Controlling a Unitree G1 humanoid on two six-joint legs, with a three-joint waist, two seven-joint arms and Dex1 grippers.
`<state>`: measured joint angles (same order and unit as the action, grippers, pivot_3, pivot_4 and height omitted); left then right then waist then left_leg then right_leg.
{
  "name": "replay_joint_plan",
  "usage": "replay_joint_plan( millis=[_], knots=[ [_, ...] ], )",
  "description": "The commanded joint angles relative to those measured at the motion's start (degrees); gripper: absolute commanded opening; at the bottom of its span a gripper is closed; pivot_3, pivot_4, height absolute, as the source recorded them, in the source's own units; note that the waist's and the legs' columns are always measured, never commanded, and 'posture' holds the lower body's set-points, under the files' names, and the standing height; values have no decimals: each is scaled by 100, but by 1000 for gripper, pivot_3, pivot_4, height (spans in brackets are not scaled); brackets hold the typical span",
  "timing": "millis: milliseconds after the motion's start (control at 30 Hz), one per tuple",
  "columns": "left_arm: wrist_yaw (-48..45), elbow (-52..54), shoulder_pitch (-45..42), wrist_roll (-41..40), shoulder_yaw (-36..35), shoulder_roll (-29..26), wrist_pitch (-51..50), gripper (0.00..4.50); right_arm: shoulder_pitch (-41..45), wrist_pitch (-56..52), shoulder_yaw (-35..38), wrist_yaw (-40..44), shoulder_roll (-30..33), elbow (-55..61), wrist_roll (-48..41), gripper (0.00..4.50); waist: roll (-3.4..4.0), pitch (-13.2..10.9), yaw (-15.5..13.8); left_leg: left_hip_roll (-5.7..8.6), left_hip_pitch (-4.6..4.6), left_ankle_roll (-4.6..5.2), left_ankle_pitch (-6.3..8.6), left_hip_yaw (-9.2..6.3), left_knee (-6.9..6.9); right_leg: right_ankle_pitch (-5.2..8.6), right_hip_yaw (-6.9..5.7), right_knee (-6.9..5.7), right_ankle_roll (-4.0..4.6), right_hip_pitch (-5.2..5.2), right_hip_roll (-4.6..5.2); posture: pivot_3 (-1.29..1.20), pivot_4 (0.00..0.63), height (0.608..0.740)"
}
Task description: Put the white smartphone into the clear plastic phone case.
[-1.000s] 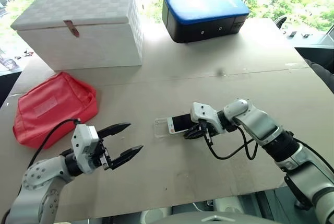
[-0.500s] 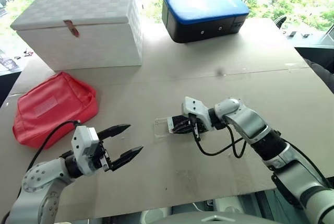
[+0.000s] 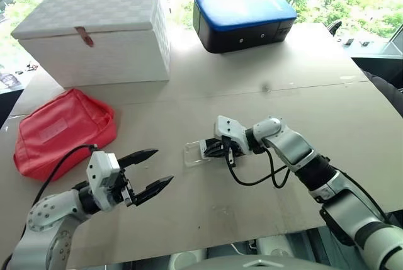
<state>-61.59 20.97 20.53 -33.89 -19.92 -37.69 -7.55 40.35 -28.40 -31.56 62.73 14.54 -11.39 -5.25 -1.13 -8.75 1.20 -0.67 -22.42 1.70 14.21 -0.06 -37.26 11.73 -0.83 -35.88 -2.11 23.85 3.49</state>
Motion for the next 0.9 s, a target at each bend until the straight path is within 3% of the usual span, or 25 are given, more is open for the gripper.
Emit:
replay_joint_plan(
  millis=[33, 267, 567, 733, 900],
  knots=[
    [22, 223, -12, -83, -30, -28, 1, 4351, -99, -239, -204, -159, -57, -571, 293, 46, 2, -1, 0, -1, 3, 0, 0, 0, 1, 0, 0, 0, 0, -2, 0, 0, 150, 740],
    [48, 247, -6, -83, -29, -32, -17, 4351, -192, -389, -316, 9, -67, -719, 292, 46, 21, 10, -5, -2, 25, -1, 0, 1, 3, 9, 2, 0, -14, -20, 4, 0, 150, 740],
    [61, 245, -11, -33, 14, -3, 20, 4351, -499, -1351, -160, 507, 93, 183, -395, 46, 17, 22, -30, 4, 22, -2, 2, 4, 14, 10, 2, 5, -1, -19, 18, 0, 150, 740],
    [156, 181, -122, 43, 108, -1, -42, 4351, -551, -1026, 763, 67, -125, 605, -795, 46, 11, 13, -29, 3, 20, -4, 3, 2, 15, 16, 0, 7, -9, -17, 20, 0, 150, 740],
    [370, -19, -367, 308, 248, 3, -2, 4351, -565, -1796, 1575, -114, 103, 2071, -1596, 46, 21, -15, -49, 4, -37, -3, 1, -9, 4, 11, -9, 0, -6, 27, 17, 0, 150, 740]
  ],
)
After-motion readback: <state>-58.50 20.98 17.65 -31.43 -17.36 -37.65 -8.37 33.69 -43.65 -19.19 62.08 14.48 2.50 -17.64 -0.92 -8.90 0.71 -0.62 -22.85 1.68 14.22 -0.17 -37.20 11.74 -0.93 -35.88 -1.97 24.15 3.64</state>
